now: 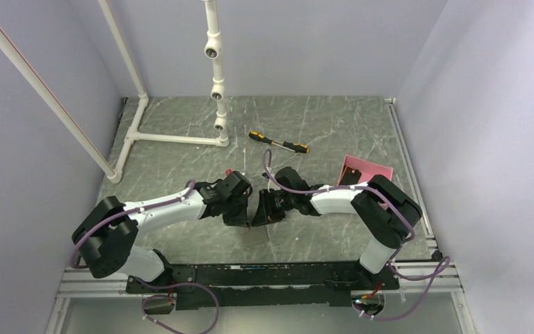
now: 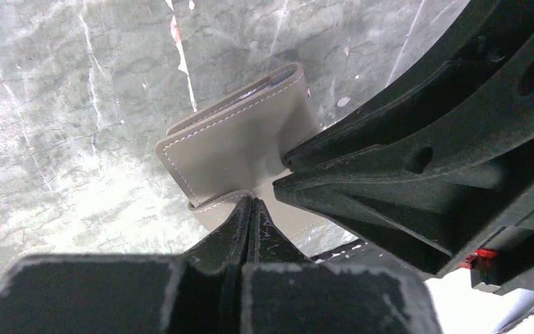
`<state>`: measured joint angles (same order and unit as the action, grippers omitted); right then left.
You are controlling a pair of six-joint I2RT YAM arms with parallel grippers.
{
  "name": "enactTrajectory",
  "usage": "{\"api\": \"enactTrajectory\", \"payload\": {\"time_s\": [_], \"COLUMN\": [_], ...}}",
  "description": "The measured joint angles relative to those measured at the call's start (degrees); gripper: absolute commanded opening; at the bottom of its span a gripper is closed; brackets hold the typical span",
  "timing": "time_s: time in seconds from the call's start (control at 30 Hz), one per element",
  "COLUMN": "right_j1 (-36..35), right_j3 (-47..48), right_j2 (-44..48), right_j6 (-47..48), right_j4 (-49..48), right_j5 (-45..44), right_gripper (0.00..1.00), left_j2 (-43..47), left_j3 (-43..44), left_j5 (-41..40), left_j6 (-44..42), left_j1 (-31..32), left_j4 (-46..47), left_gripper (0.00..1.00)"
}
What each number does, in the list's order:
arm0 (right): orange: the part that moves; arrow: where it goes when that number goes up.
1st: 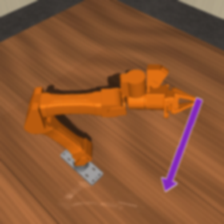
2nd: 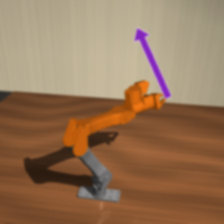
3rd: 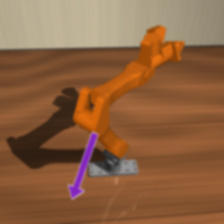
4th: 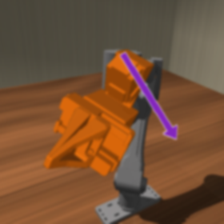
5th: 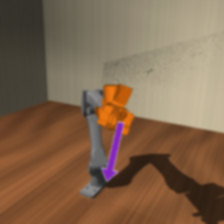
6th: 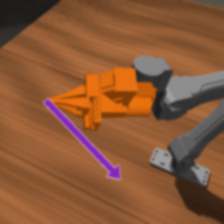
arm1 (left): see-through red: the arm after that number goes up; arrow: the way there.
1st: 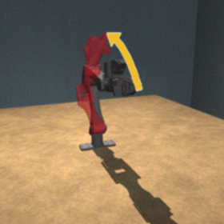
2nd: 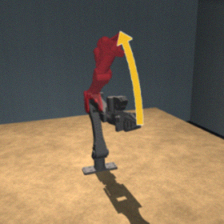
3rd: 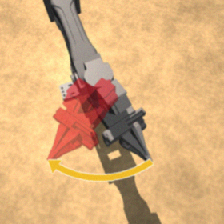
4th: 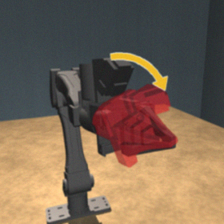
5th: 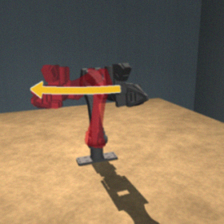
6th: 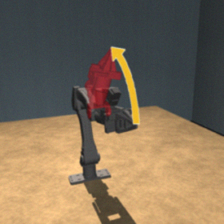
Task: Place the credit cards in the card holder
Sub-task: Close the card holder at the center of the board.
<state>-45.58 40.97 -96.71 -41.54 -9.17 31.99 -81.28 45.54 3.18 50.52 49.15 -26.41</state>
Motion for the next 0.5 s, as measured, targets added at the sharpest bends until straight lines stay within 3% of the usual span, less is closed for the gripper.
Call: {"api": "enactTrajectory", "payload": {"time_s": [0.5], "right_j1": [0.00], "right_j3": [0.44], "right_j2": [-0.59], "right_j6": [0.02], "right_j4": [0.04], "right_j5": [0.46], "right_gripper": [0.25], "left_j2": [-1.11], "left_j3": [0.02], "left_j5": [2.10], "left_j6": [-0.31], "left_j1": [-0.15], "left_j4": [0.83], "left_gripper": [0.00]}}
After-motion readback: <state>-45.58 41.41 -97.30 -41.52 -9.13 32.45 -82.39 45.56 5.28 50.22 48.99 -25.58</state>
